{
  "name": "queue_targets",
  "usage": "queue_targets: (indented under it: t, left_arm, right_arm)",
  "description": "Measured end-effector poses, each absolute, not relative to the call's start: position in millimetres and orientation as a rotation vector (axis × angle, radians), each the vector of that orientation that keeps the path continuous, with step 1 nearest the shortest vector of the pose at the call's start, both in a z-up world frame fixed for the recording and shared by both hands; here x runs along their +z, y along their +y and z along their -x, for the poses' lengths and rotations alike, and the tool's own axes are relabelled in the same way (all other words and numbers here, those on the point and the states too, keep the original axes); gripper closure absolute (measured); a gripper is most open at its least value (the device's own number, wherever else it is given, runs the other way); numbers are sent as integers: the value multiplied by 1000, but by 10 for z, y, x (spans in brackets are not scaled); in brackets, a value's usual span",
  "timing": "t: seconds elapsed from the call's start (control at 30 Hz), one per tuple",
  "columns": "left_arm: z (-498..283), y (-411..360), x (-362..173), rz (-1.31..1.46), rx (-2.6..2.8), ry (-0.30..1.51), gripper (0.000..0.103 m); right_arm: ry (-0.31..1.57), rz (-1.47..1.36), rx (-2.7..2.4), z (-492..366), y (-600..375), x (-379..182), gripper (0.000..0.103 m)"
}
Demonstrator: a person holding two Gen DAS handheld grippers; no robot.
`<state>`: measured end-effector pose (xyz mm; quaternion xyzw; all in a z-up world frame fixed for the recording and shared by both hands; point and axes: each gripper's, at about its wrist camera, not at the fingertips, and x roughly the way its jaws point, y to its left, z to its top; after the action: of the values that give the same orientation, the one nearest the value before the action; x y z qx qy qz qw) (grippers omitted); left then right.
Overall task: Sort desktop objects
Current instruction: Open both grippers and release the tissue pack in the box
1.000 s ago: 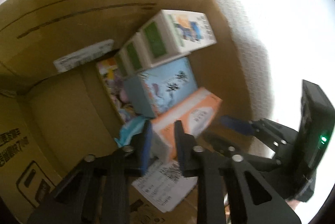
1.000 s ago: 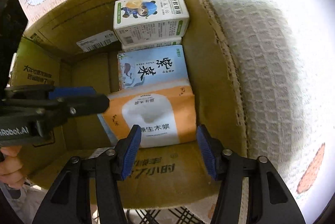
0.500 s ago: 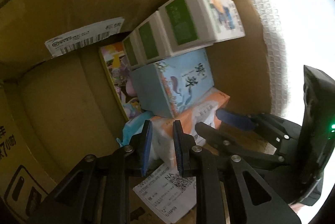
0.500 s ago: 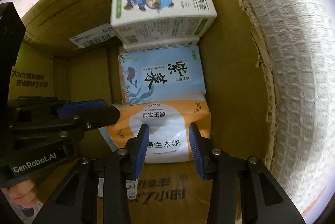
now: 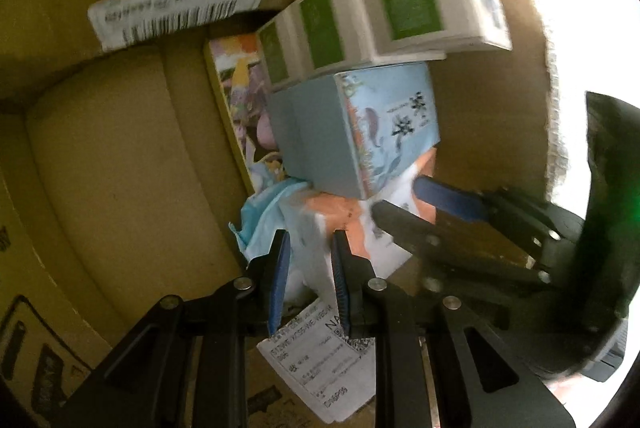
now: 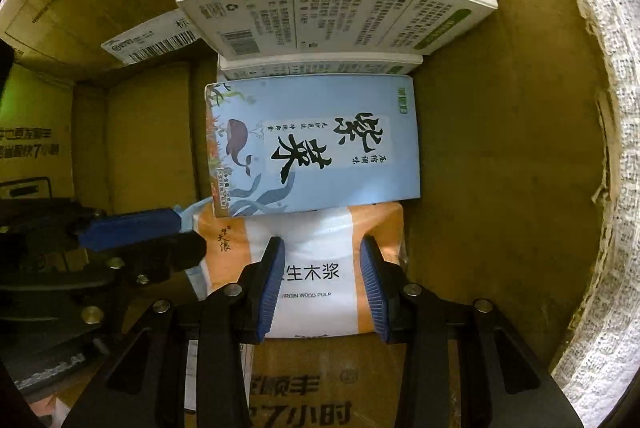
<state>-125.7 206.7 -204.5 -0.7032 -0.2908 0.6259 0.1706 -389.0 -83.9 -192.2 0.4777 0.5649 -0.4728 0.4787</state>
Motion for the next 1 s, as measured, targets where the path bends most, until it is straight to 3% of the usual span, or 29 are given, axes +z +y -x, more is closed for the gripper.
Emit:
queue_targets:
  t: [0.23, 0.47, 0.53, 1.0]
  left_arm:
    - [1345, 2185, -2152, 2000, 1661, -882, 81]
    - [1378, 2239, -2151, 2003, 1656, -882, 81]
    - [1366, 2241, -2123, 1990, 1667, -861, 81]
    - [1311, 2169, -1396, 1722, 1900, -607, 80]
  right_arm:
    - [1309, -1224, -1137, 3986, -689, -1720, 68]
    - [1309, -1098, -1230, 3970, -440, -1291, 68]
    - [1382, -915, -1055, 3969, -348, -1189, 68]
    - [1423, -800, -1075, 3877, 41, -1000, 68]
